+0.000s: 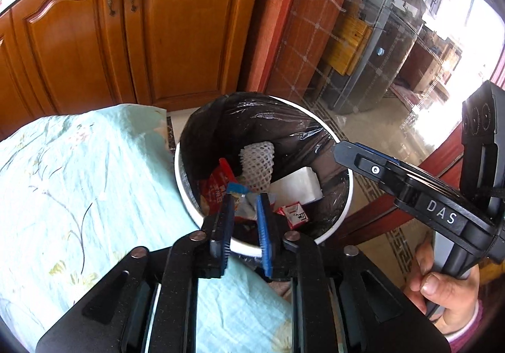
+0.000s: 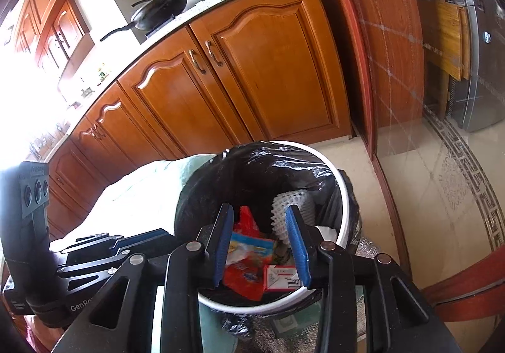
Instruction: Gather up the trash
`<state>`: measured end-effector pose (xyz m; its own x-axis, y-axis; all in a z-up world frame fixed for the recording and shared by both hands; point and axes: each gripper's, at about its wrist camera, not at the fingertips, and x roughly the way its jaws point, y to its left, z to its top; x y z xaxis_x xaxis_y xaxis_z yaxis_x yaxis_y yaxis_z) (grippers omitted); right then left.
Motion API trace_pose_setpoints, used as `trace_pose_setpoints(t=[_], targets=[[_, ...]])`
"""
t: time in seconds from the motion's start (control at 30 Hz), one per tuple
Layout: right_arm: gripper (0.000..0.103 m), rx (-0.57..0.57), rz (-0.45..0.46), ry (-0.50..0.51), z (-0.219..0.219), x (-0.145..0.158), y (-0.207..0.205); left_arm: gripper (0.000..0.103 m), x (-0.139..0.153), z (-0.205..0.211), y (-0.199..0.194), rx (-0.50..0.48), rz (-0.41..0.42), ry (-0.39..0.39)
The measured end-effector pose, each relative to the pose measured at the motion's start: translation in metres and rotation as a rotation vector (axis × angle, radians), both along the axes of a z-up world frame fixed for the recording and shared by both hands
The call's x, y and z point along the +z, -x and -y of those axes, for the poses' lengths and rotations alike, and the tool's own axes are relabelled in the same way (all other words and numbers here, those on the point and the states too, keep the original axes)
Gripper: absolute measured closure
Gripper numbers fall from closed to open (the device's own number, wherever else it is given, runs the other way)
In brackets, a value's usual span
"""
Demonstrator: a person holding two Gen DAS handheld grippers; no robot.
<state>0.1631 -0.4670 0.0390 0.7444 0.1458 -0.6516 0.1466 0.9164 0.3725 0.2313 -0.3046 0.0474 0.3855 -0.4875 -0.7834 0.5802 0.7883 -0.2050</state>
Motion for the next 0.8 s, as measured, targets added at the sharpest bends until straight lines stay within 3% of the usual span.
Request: trace_pose_setpoints(t=[0.3, 0.37, 0.6, 0.67, 0.8], targets=[[0.058, 0.006, 0.045, -0.042, -0.023, 0.002, 0.028, 0.079, 0.000, -0.051, 0.024, 0.091, 0.012, 0.053], [0.050, 0.008, 0.049, -0.052, -0.029, 0.000, 0.034, 0.079, -0.001, -0.061, 0.029, 0.113, 0.007, 0.066], [0.049, 0.004, 0.070, -0.064, -0.053, -0.006, 0.061, 0.079, -0.012, -0.099, 0.056, 0.188, -0.002, 0.109], [0.045, 0.001, 0.086, -0.056, -0.061, -0.006, 0.070, 0.078, -0.014, -0.109, 0.066, 0.207, 0.008, 0.119], [0.036, -0.006, 0.129, -0.019, -0.079, -0.006, 0.090, 0.065, -0.016, -0.129, 0.086, 0.250, 0.045, 0.133]])
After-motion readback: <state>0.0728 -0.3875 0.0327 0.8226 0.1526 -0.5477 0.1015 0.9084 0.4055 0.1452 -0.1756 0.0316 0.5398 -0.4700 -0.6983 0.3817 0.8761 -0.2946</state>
